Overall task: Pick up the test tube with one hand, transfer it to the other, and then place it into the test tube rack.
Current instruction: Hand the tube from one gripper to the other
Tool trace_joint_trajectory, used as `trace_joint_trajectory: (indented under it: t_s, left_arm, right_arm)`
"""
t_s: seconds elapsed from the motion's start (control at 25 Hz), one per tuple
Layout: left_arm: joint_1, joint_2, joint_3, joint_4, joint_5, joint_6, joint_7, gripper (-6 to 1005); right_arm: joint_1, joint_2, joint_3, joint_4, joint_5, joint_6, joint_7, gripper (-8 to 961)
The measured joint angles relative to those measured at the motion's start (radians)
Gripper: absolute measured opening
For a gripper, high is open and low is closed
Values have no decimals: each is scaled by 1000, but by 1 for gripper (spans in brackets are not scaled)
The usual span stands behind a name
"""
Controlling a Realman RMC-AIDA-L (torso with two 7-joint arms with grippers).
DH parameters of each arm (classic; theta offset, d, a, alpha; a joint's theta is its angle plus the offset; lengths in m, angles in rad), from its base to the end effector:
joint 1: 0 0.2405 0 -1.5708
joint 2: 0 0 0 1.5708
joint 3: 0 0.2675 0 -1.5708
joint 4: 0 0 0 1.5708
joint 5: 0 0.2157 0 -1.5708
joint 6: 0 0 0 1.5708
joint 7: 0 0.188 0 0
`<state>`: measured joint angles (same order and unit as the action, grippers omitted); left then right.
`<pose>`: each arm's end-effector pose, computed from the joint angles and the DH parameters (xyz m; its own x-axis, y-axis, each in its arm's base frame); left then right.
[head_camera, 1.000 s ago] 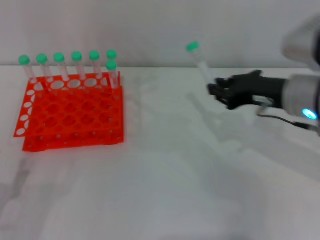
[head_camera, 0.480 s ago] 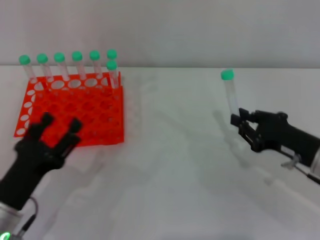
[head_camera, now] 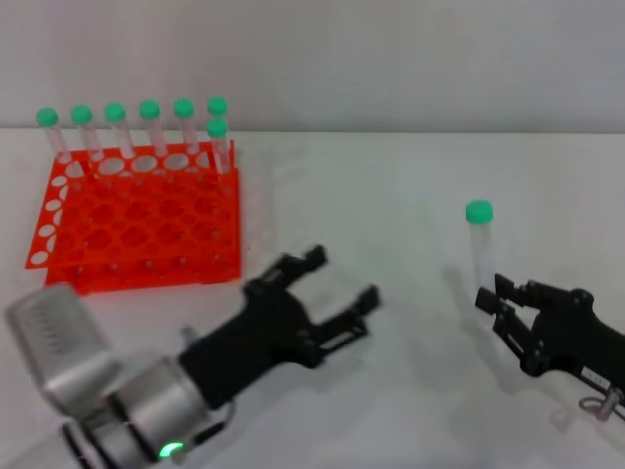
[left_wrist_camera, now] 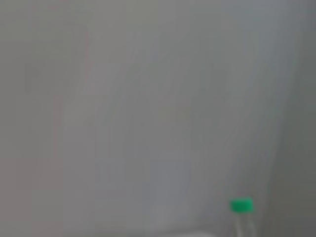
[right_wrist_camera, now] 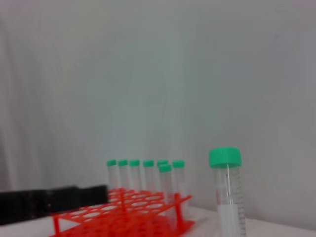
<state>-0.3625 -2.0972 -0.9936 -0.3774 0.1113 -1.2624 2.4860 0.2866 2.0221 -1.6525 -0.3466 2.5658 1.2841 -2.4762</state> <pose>-0.2170 0.3091 -0.1283 0.5469 0.1367 0.8259 0.5577 -0.7953 -0.2377 0.2924 0.3205 -0.0693 0.6840 -0.0767 -0.7255 -0.5481 -0.7103 -0.4417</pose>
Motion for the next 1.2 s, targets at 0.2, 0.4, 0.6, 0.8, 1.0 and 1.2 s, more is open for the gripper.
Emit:
trace_joint_trajectory:
  t_s: [0.2,0.4,0.6,0.8,1.0,1.2]
  left_arm:
    - [-11,0,144,-89,-87,101,-1,763]
    - [-48,-3,239,-103,-176,115,-5,760]
    - [-56,-2,260,-113,-205,119,-6,756]
    - [-59,-3,266,-123,-207,122,-6,753]
    - [-68,-4,286,-143,-208,157,-8,749]
    - [-68,-4,289,-159,-208,170,-1,632]
  right_arm:
    - [-2,1,-63,4,2,41,-44,132]
    - [-6,2,-90,15,5,83,-53,125]
    - [-2,3,-147,10,5,83,-53,119]
    - [-1,4,-160,9,5,80,-54,113]
    - [-2,4,-161,11,4,81,-54,107]
    - [-1,4,-161,15,2,78,-54,100]
